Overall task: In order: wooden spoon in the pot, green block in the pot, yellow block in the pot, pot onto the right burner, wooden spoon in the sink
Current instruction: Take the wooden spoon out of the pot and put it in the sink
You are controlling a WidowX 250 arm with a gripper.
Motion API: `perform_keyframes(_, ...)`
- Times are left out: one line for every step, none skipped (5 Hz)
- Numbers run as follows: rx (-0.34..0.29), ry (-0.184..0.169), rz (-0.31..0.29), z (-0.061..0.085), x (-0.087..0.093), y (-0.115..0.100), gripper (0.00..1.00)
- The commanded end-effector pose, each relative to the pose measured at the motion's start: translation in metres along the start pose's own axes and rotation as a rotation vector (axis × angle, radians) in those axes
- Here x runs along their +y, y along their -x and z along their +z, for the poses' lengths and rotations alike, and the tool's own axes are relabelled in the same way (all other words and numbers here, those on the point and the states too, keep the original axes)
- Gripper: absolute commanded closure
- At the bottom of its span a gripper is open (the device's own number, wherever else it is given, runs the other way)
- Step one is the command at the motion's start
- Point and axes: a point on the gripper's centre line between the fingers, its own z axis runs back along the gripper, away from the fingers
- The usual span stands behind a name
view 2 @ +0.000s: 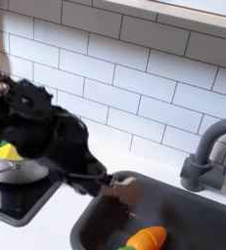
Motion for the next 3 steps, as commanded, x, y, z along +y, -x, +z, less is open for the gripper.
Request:
perform_keyframes(0.005,-0.065,-0.017,0.0016,-0.003,0.0044,0.0)
perform_keyframes(-0.028,-0.114,0.003,0.0099,0.0065,0.0042,0.0)
perform_keyframes(-0.027,-0.099,-0.016,0.0091,0.0002,0.0027,0.0)
